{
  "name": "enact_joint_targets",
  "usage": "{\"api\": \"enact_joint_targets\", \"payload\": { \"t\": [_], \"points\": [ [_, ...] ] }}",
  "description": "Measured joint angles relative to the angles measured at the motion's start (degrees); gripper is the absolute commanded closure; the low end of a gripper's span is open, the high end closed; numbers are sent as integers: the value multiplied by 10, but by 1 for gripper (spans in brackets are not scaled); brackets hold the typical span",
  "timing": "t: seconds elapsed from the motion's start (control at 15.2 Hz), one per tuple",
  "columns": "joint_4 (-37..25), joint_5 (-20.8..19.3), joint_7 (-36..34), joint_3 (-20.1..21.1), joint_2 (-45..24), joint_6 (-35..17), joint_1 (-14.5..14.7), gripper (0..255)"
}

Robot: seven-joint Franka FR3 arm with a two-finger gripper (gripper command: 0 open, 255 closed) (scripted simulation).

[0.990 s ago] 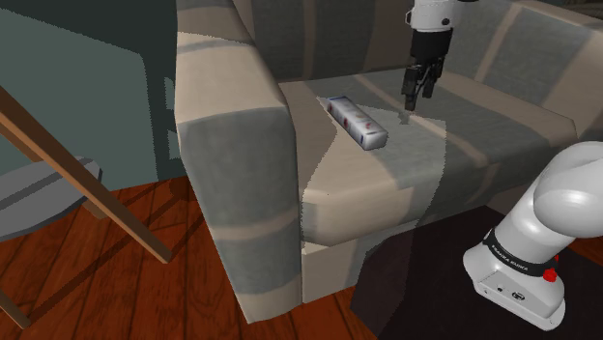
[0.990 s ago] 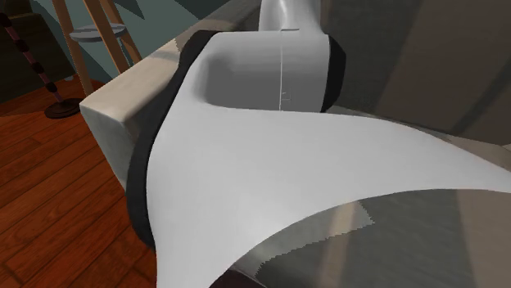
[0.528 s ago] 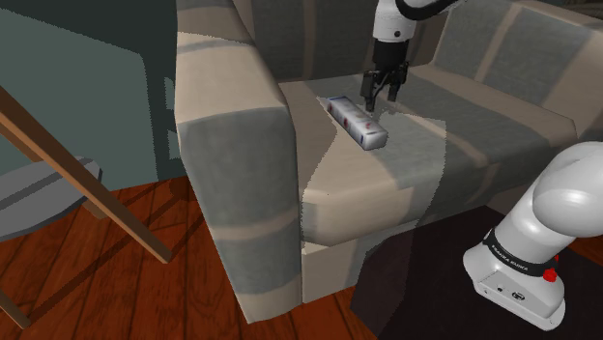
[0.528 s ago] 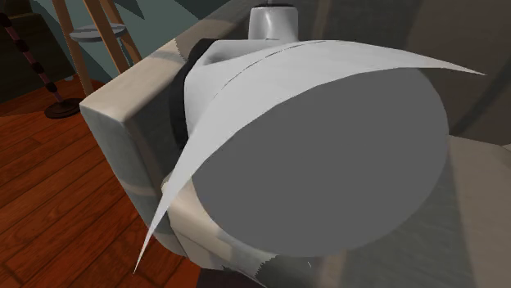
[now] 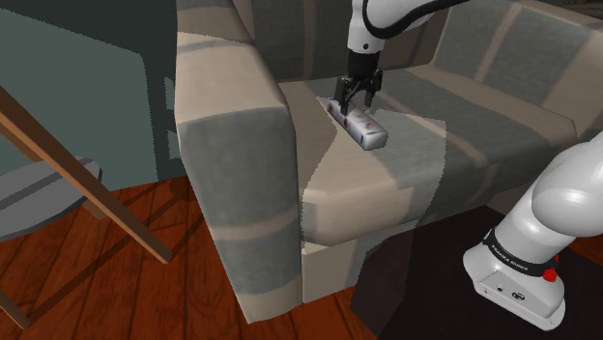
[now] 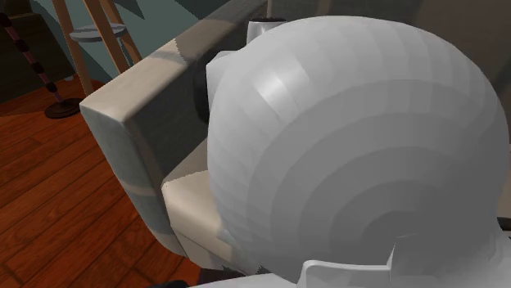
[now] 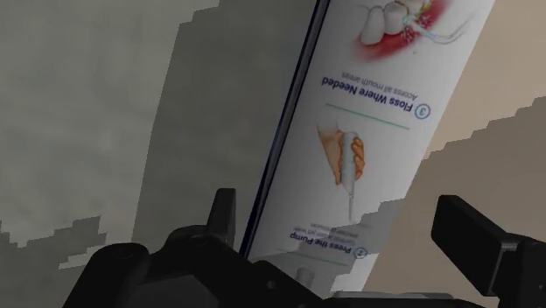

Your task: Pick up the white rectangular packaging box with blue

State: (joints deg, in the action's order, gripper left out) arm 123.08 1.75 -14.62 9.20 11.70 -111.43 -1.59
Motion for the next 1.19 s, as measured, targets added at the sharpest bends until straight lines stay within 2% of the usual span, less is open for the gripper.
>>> {"api": "enact_joint_targets", "payload": {
  "t": [0.33,0.4,1.19],
  "points": [
    [28,-1,-4,2,-11,-39,1,0],
    [30,-1,-4,2,-12,-42,1,255],
    [26,-1,-3,2,-9,-36,1,255]
  ]
}}
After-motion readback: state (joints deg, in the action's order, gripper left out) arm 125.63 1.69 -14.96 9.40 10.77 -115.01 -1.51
